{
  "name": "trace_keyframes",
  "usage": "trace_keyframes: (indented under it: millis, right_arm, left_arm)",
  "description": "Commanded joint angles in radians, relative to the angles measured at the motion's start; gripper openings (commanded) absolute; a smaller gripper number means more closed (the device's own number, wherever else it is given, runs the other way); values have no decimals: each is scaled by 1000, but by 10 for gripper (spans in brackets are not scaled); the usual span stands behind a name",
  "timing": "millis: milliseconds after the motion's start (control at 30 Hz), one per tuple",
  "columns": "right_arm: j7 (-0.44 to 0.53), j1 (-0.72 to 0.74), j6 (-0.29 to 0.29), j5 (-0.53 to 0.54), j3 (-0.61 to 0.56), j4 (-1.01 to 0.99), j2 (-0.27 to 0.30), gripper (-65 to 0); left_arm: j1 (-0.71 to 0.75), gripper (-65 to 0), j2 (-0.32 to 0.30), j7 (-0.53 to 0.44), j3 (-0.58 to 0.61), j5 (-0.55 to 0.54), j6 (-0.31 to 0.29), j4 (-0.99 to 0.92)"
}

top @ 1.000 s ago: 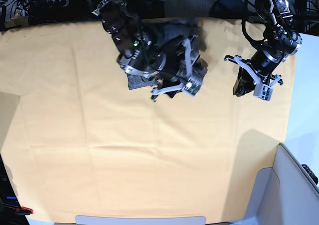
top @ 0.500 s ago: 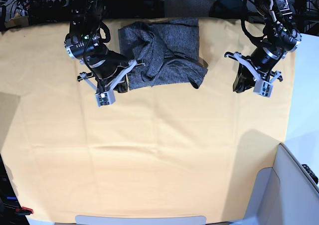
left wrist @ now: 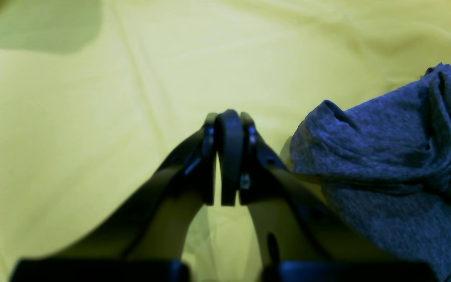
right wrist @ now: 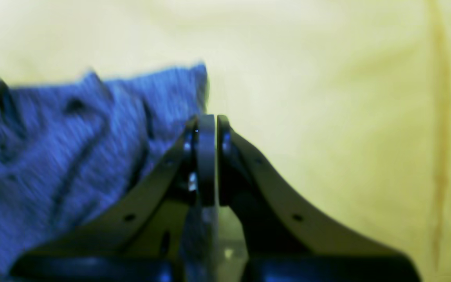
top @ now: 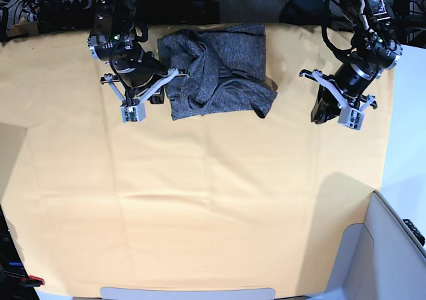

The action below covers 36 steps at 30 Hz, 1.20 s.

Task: Fold the T-shirt properly
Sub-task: 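Press and tuck the folded bundle's edges with the right gripper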

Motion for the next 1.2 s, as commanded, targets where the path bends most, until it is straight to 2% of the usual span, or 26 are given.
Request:
trace_keyframes:
  millis: [0,133,333,467,700,900,967,1067,1133,1167]
  right_arm:
    - [18,11,3,10,-22,18,-3,-650]
    - [-36,20,5,10,-104,18,20,-650]
    - [-44,23,9,11,-246,18,24,-650]
    - [-44,40,9,14,-373,18,57,-650]
    - [-44,140,11,14,-642,21,153,-650]
    - [-42,249,11,14,-812,21,178,-650]
    - [-33,267,11,14,-819,23,172,-650]
    - [62,254,-9,10,-741,26,150,-650]
    - [162,201,-103,10,-622,26,143,-650]
    - [202,172,-172,10,-557,26,136,-650]
  left_arm:
    - [-7,-648,-10,-20,-4,-15,-2,14]
    - [-7,-648,-9,-20,-3,-15,-2,14]
    - [-6,-648,-9,-20,-6,-15,-2,14]
    - [-6,-648,-9,-20,-7,-15,-2,14]
    - [-6,-648,-9,-19,-7,-15,-2,14]
    - [-6,-648,-9,-19,-7,-15,-2,14]
    - [-6,-648,-9,-19,-7,-15,-2,14]
    - [-6,-648,-9,-19,-7,-15,-2,14]
    - [-6,-648,-9,-19,-7,-15,-2,14]
    - [-6,-648,-9,-19,-7,-15,-2,14]
